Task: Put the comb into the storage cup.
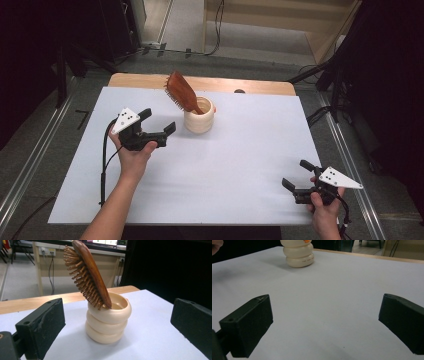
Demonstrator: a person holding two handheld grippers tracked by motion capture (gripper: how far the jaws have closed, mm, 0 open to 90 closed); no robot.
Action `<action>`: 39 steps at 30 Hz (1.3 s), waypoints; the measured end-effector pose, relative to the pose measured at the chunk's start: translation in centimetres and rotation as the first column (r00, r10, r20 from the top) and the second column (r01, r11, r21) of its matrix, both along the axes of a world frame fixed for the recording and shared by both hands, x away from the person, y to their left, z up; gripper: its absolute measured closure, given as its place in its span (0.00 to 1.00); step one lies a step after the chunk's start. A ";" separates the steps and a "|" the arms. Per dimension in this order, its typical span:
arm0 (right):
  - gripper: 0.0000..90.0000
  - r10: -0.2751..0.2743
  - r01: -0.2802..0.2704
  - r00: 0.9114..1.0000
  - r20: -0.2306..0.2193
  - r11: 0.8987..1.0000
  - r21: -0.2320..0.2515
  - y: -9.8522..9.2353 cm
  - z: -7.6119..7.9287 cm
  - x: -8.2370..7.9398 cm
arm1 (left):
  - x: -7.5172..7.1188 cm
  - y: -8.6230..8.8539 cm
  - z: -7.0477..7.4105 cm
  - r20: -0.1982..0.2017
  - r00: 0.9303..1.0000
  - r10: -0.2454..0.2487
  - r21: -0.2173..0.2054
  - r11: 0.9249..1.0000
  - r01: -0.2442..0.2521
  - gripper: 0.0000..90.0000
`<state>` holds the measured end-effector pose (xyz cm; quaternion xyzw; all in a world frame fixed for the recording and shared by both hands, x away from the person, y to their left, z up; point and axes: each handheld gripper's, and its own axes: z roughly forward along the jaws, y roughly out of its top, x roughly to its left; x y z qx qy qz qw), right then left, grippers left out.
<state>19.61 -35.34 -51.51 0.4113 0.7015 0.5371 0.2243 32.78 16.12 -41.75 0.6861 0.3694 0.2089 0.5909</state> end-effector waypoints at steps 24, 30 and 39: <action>0.00 -0.002 0.002 1.000 -0.001 1.000 0.002 0.0 0.0 0.0 | -3.8 2.3 -0.2 0.014 1.000 -0.010 -0.018 1.000 0.010 0.00; 0.00 -0.002 0.002 1.000 -0.001 1.000 0.001 0.0 0.0 0.0 | -4.7 2.8 -0.6 0.013 1.000 -0.007 -0.013 1.000 0.007 0.00; 0.00 -0.003 0.003 1.000 -0.001 1.000 0.000 0.0 0.0 0.0 | -6.0 4.0 -1.1 0.019 1.000 0.013 -0.008 1.000 -0.012 0.00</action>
